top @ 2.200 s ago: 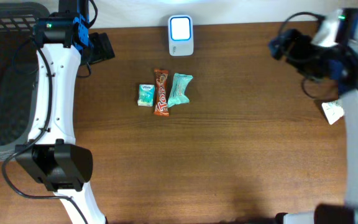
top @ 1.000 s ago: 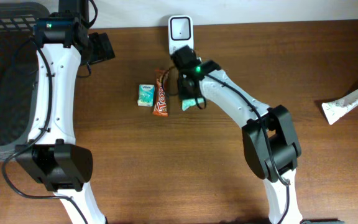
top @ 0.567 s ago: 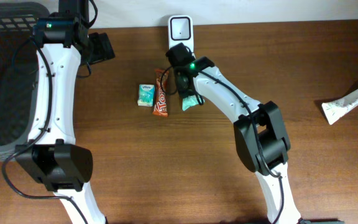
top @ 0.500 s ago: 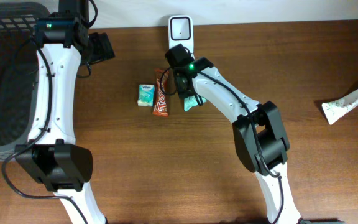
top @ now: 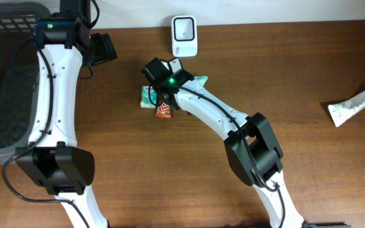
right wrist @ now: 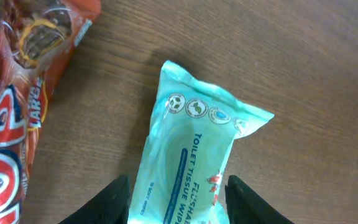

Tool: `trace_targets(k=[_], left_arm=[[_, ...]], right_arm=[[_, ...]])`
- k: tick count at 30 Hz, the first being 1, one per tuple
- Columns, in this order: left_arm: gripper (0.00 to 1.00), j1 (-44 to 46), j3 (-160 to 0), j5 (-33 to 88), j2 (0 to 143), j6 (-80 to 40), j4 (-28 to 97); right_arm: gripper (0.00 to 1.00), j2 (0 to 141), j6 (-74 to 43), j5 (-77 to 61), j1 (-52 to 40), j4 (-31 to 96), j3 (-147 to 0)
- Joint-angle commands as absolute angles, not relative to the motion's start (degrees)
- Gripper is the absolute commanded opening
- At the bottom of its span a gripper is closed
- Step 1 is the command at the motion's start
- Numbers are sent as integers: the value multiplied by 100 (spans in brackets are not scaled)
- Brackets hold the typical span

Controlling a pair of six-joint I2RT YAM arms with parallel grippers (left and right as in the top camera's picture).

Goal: Scan the item barcode
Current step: 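Raise the green wipes pack to the scanner with the right gripper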

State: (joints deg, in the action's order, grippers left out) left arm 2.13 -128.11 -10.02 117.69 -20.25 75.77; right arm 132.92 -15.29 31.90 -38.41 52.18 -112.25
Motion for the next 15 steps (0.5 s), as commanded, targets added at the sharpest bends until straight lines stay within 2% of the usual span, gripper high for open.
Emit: trace_targets(k=[1, 5, 6, 7, 10, 12, 15], left_arm=[[99, 207, -12816, -987, 11771, -2078, 7568], [99, 207, -12816, -987, 11771, -2078, 7568], [99, 207, -12816, -987, 11771, -2078, 7568], [99, 207, -12816, -987, 11771, -2078, 7568], [99, 207, -12816, -987, 11771, -2078, 7568], [99, 207, -12818, -987, 11771, -2078, 7568], [99, 207, -12818, -987, 11771, -2078, 7568]], right_arm=[[49, 13262, -1702, 3256, -3769, 5089, -10783], [49, 13262, -1702, 3030, -3566, 4925, -10488], [45, 13262, -1704, 2871, -3489, 4917, -10488], [36, 13262, -1702, 2661, -3395, 4882, -10488], [25, 13257, -1697, 2292, -3190, 4866, -10492], [4, 13257, -1697, 2071, -3063, 4869, -10536], [4, 13141, -1673, 1903, -2991, 5127, -11163]])
